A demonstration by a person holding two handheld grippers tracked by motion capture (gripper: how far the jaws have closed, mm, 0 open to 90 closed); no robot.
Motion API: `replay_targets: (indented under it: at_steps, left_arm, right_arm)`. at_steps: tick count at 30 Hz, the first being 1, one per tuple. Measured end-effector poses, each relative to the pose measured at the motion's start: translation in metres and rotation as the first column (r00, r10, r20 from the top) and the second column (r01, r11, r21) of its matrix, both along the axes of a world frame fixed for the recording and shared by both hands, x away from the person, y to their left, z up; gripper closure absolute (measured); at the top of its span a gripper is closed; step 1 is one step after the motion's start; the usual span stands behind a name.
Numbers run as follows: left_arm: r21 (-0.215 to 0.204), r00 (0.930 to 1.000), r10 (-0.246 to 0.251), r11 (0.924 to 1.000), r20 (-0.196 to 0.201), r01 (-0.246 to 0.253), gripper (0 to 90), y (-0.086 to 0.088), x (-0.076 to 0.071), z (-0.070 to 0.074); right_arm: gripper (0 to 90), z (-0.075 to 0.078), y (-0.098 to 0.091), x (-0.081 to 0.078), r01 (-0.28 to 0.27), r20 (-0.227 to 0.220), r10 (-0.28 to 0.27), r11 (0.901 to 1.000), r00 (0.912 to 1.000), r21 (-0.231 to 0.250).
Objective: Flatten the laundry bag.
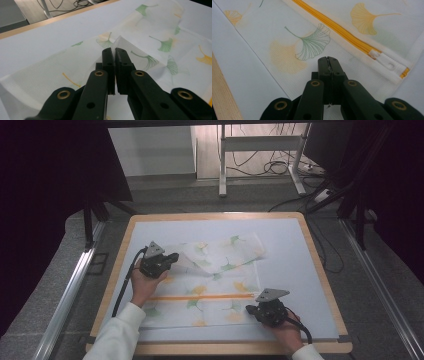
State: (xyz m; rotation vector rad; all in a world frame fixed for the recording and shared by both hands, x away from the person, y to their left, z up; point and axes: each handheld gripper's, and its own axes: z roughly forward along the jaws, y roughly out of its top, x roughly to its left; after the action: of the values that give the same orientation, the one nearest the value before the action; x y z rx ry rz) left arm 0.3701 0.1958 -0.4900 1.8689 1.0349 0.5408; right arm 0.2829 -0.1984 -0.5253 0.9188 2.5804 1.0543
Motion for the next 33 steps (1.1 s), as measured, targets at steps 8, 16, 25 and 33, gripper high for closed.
replay_targets:
  at_steps: [8,16,25,33]
  left_arm:
    - [-0.038,0.9991,0.042,0.9984,-0.010,-0.043,87.8,0.016,0.015,0.002]
    - [-0.057,0.9937,0.099,0.9932,-0.053,-0.102,87.8,0.033,0.043,-0.002]
    - [-0.050,0.9778,0.184,0.9806,-0.101,-0.190,87.8,0.054,0.080,-0.009]
    - [-0.048,0.9648,0.215,0.9733,-0.151,-0.225,87.7,0.067,0.097,-0.021]
  right_arm:
    - [89.3,0.000,0.000,0.000,-0.003,-0.004,0.003,1.0000,1.0000,0.002]
    - [89.3,0.000,-0.001,0.001,-0.004,-0.006,0.004,1.0000,1.0000,0.005]
    - [89.3,-0.001,-0.002,0.002,-0.003,-0.014,0.003,0.9998,0.9999,0.018]
    - [89.3,-0.001,-0.003,0.002,-0.002,-0.018,0.002,0.9997,0.9998,0.024]
